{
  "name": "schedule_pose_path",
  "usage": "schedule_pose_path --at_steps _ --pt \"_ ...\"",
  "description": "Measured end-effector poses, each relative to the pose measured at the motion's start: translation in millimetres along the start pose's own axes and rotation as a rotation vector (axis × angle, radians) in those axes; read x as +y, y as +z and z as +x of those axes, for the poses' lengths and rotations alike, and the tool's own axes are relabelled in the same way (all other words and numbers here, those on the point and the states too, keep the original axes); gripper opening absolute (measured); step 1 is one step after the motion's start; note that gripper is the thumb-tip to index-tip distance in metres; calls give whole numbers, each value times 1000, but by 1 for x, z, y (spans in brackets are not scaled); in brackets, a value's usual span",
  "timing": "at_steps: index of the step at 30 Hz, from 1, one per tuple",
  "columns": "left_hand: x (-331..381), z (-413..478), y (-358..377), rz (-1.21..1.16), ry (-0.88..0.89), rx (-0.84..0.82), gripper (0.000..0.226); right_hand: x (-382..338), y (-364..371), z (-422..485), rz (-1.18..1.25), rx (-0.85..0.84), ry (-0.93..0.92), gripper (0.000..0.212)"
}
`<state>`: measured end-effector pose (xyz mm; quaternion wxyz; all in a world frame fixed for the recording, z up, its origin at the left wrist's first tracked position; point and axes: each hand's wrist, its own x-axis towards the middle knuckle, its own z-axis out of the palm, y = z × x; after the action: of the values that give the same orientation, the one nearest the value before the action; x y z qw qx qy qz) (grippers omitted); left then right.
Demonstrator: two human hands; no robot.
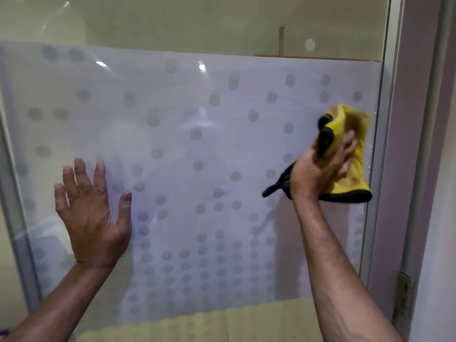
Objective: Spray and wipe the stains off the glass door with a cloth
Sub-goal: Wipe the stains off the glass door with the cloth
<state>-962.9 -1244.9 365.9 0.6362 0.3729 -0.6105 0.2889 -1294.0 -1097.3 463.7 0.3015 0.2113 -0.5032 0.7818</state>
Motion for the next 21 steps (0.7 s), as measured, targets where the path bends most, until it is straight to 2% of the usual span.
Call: schedule_pose_path --at_steps 4,9,12,15,17,19,21 --pt "-2 0 1 3 5 -23 68 -28 22 -37 -8 -190 -388 54" --pt "0 -1 1 22 -15 -38 68 -32 12 -120 8 -528 -684 85" --pt "3 -1 -1 25 -28 -47 68 -12 -8 -174 -10 -734 -802 83" --pt "6 0 -7 27 -31 -84 69 18 -37 -219 11 -939 -849 85" --pt "11 -1 -15 8 -51 -130 68 36 -57 -239 39 -1097 -813 87" --pt "20 -8 -28 -44 -87 -154 65 45 -74 -251 94 -1304 -637 87" --pt "32 -24 -46 -108 -106 -124 57 46 -86 -257 109 -1437 -462 86"
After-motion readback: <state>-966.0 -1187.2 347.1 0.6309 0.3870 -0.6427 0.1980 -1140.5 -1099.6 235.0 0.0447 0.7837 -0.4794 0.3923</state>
